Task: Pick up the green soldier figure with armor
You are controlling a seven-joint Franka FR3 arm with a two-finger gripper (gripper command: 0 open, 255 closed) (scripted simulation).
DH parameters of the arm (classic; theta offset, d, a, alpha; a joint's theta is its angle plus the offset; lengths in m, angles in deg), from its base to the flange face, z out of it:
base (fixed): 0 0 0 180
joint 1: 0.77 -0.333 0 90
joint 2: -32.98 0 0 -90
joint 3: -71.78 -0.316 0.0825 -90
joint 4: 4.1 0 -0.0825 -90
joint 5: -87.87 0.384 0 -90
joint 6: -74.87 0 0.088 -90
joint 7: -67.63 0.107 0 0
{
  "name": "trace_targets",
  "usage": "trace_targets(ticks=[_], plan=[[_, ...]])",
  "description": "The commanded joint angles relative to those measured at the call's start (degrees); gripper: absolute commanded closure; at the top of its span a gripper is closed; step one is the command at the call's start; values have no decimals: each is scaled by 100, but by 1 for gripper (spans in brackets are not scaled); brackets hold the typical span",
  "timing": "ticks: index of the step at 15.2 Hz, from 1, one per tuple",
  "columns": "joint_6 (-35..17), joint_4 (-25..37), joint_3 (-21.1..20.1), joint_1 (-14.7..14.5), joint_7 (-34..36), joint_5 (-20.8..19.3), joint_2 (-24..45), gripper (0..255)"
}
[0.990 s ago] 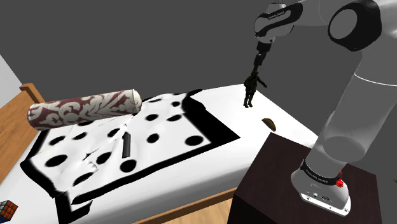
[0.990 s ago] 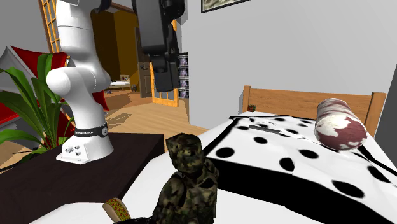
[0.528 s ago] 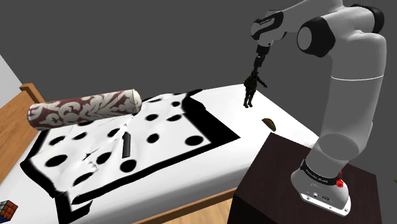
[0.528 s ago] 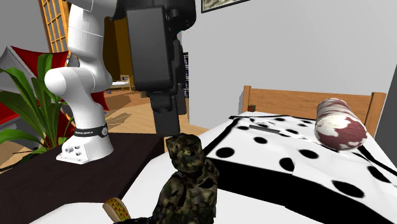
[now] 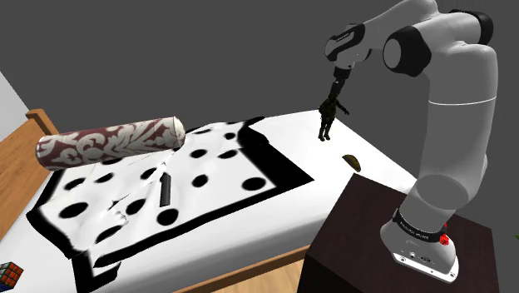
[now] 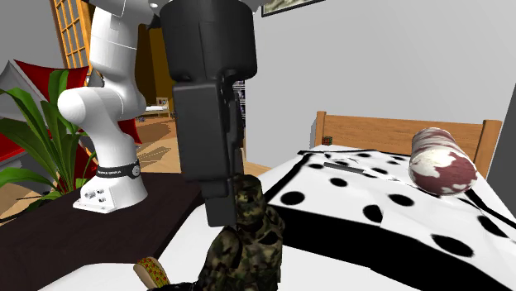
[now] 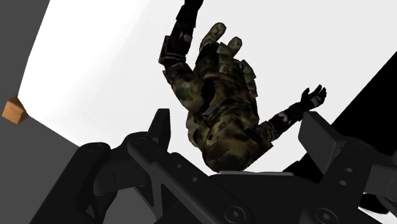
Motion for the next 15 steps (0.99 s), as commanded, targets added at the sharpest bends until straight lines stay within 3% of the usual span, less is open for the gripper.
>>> trace_targets(ticks=[1,10,15], plan=[[-19,-12,-3,1,-5,6,5,255],[-17,-5,-4,3,-5,9,11,255],[318,244,42,-13,75,-96,-102,255]])
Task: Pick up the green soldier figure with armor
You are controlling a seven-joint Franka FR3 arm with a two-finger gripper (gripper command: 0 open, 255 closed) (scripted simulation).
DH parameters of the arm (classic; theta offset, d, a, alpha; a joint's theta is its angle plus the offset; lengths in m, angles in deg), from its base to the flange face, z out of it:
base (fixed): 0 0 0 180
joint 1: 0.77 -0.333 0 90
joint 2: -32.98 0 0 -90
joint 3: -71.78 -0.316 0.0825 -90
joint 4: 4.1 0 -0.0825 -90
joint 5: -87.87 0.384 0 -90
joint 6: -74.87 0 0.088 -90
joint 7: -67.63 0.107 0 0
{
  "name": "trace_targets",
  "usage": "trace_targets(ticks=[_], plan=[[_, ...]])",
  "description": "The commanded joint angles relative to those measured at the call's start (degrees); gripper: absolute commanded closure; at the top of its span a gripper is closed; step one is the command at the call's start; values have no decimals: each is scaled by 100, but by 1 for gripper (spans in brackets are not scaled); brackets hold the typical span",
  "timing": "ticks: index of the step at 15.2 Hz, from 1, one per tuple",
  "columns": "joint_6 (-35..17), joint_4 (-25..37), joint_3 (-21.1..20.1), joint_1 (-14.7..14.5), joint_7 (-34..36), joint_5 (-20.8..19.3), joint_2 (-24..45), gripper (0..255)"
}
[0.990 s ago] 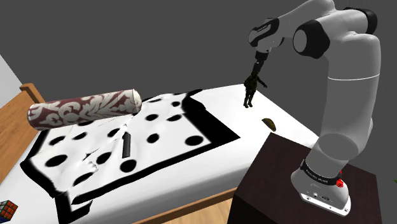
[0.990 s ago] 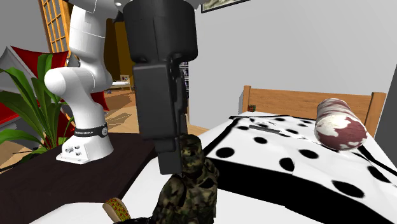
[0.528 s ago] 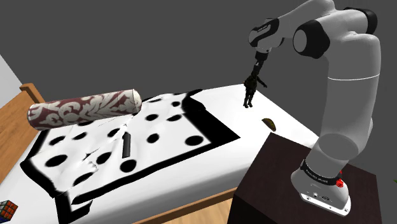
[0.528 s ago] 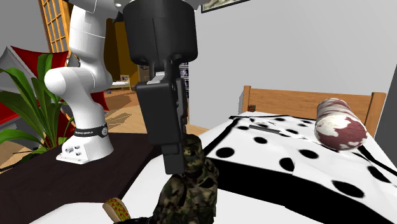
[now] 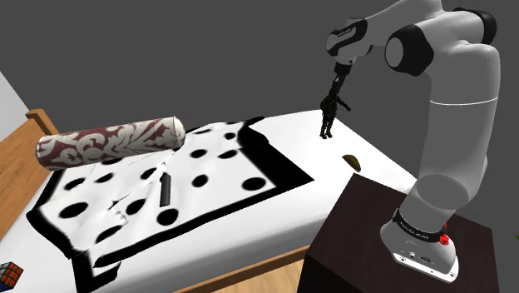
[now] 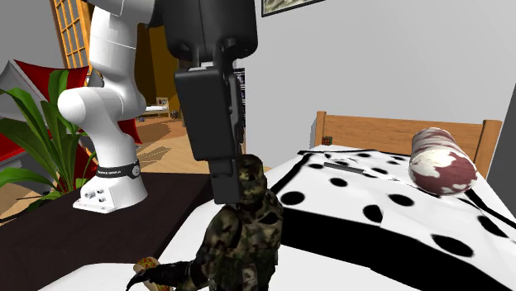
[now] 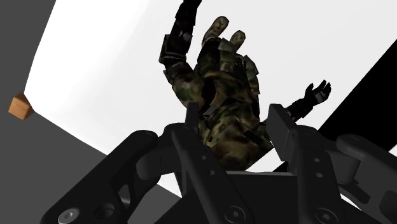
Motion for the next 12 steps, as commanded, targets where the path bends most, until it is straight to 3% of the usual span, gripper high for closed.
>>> trace_targets(ticks=[1,12], plan=[[116,89,16,-5,26,-35,-41,255],[769,665,69,16,130,-151,-150,255]])
